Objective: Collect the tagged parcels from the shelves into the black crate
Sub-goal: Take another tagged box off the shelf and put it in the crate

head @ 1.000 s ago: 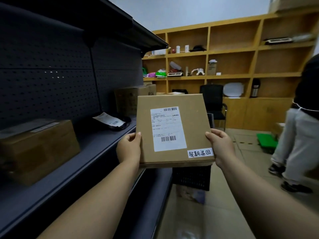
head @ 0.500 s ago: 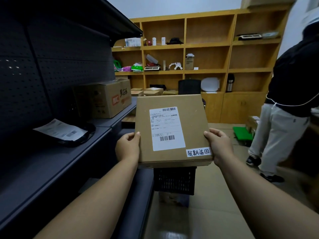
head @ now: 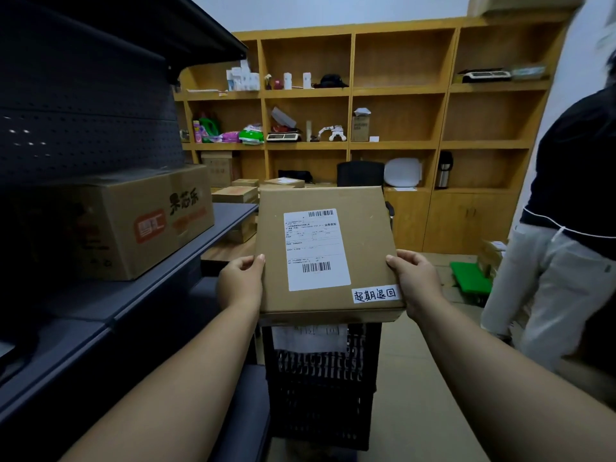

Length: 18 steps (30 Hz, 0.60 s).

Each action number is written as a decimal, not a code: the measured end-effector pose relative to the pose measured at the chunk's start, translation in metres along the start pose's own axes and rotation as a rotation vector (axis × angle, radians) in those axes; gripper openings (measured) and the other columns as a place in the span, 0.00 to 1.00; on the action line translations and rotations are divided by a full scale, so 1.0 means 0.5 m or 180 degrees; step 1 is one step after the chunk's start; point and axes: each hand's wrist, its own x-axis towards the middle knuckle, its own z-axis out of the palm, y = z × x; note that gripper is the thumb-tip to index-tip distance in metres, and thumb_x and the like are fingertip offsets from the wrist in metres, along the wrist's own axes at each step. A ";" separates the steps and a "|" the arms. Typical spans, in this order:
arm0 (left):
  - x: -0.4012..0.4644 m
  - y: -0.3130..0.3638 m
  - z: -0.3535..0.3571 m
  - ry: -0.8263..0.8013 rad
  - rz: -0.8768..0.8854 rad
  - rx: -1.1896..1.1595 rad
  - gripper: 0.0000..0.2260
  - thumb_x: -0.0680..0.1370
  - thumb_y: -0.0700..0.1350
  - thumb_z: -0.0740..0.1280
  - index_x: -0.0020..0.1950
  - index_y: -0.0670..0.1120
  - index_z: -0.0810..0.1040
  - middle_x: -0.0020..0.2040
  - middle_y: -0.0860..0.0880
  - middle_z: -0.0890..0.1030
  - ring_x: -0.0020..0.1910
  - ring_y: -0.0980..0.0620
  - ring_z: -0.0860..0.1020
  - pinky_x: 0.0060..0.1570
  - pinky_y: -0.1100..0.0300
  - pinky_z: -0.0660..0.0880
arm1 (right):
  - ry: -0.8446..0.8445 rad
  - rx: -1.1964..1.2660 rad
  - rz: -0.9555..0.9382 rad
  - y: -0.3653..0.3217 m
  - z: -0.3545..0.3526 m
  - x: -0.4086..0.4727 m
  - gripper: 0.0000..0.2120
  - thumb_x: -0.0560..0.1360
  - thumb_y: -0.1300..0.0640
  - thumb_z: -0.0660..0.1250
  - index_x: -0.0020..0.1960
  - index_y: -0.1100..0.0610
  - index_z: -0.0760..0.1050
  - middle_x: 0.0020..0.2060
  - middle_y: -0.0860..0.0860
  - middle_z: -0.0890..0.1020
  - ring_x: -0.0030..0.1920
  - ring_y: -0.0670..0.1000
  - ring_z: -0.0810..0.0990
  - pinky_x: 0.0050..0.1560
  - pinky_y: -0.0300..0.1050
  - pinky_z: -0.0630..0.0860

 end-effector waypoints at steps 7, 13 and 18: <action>0.122 -0.017 0.113 -0.0093 -0.0054 0.0053 0.12 0.75 0.54 0.67 0.53 0.49 0.81 0.47 0.51 0.81 0.46 0.49 0.79 0.44 0.55 0.76 | 0.0046 -0.0314 0.0039 0.014 0.043 0.147 0.17 0.75 0.55 0.68 0.62 0.56 0.73 0.54 0.56 0.80 0.51 0.58 0.81 0.50 0.58 0.81; 0.226 -0.042 0.200 -0.0147 -0.0091 0.0178 0.11 0.76 0.54 0.66 0.52 0.48 0.80 0.43 0.53 0.78 0.44 0.50 0.77 0.38 0.59 0.70 | 0.0122 -0.0396 0.0201 0.044 0.097 0.263 0.18 0.75 0.55 0.68 0.63 0.55 0.72 0.54 0.56 0.79 0.51 0.58 0.80 0.50 0.57 0.81; 0.317 -0.077 0.292 -0.0278 -0.0165 0.0252 0.09 0.77 0.53 0.66 0.48 0.48 0.80 0.42 0.52 0.78 0.43 0.50 0.76 0.39 0.59 0.69 | 0.0334 -0.0655 0.0320 0.075 0.146 0.381 0.18 0.74 0.55 0.68 0.63 0.55 0.72 0.55 0.57 0.79 0.52 0.58 0.80 0.52 0.59 0.80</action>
